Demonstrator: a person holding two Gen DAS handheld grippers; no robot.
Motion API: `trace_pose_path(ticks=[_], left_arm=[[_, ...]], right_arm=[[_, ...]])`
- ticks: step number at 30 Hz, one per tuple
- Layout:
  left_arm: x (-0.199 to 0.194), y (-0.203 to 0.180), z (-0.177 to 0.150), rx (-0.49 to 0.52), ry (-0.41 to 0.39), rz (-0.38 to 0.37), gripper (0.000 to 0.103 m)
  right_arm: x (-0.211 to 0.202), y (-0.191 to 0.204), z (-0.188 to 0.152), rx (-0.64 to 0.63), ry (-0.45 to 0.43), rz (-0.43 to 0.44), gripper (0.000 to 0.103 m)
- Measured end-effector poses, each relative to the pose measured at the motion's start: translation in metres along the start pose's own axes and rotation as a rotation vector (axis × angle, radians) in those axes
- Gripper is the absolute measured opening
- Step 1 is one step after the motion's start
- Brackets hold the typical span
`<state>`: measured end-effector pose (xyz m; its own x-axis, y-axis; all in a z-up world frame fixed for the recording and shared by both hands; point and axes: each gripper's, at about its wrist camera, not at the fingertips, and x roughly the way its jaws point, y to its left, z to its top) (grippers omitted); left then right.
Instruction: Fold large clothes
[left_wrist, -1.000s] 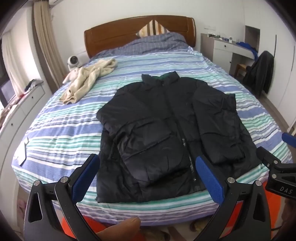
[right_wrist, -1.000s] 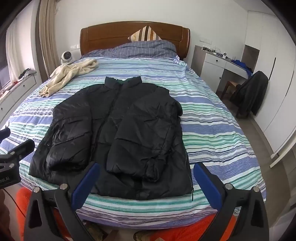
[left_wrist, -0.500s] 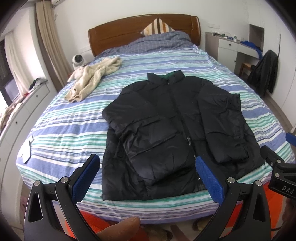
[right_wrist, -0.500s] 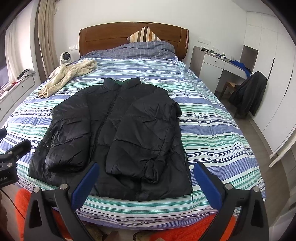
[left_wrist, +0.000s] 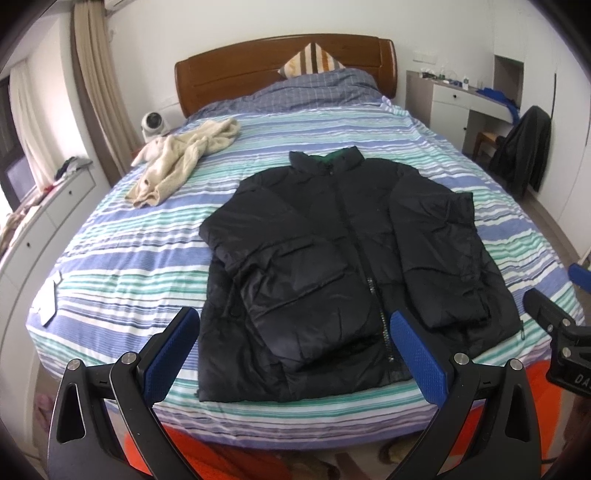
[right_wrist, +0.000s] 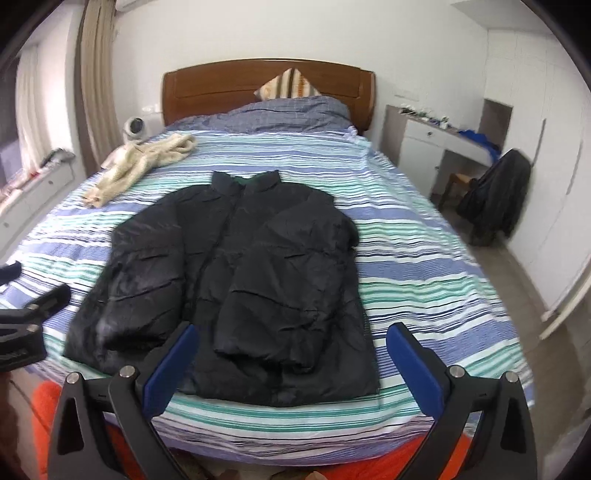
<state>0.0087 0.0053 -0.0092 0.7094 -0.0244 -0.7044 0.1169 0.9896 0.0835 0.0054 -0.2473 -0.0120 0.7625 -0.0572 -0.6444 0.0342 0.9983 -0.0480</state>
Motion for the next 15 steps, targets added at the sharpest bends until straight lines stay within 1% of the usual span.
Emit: trace_pose_path(ticks=[5, 9, 15], left_arm=[[-0.002, -0.001, -0.002, 0.004, -0.012, 0.017, 0.103], [-0.003, 0.000, -0.003, -0.001, -0.020, 0.012, 0.103], [-0.004, -0.003, -0.001, 0.006, -0.028, 0.016, 0.103]], right_arm=[[-0.002, 0.010, 0.001, -0.033, -0.022, 0.027, 0.103], [-0.007, 0.017, 0.001, -0.053, -0.056, 0.050, 0.103], [-0.006, 0.021, 0.001, -0.069, -0.067, 0.065, 0.103]])
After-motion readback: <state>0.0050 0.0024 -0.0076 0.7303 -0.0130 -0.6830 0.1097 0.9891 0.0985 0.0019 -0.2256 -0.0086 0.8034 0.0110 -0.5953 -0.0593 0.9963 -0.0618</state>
